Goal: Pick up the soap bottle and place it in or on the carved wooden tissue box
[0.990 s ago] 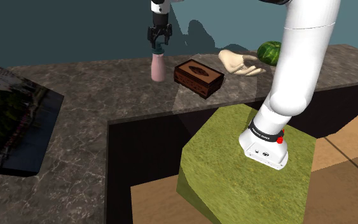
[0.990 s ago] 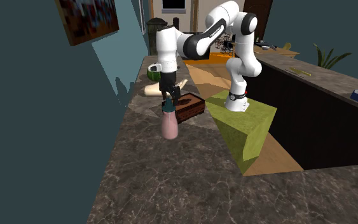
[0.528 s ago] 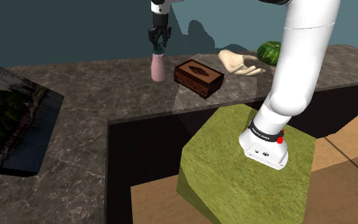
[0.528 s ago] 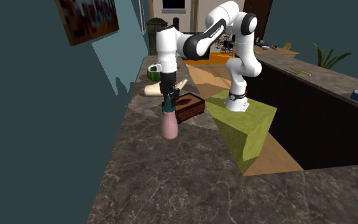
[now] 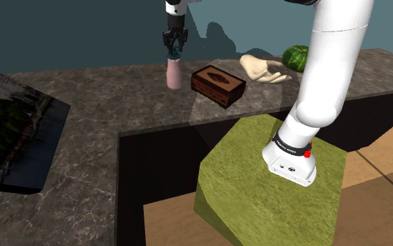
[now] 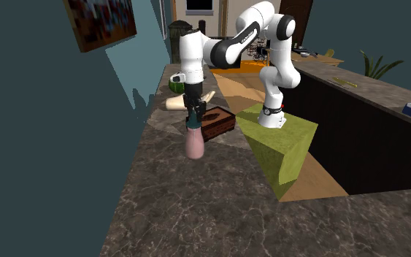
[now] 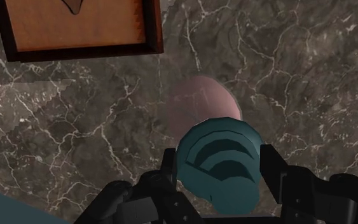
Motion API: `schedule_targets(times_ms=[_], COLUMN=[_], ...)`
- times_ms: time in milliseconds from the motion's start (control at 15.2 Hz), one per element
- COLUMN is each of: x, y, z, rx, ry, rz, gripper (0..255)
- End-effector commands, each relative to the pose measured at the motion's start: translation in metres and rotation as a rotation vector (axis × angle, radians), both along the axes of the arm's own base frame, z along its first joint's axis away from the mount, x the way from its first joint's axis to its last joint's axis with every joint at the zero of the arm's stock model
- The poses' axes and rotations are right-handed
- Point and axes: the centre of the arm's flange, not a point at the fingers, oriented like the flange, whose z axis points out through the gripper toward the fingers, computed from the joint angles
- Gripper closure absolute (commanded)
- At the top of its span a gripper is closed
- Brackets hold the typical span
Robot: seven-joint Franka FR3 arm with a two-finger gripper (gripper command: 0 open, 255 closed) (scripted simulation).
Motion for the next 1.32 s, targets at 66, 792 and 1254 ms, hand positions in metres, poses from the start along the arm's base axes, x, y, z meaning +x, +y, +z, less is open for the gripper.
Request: schedule_targets(times_ms=[66,792,1254], x=[0.000,0.000,0.000], y=[-0.001,-0.001,-0.001], z=[0.005,0.063,0.100], rx=[-0.001,-0.001,-0.001], ry=[0.001,0.001,0.001], rz=[-0.001,-0.001,-0.001], gripper=[255,255,255])
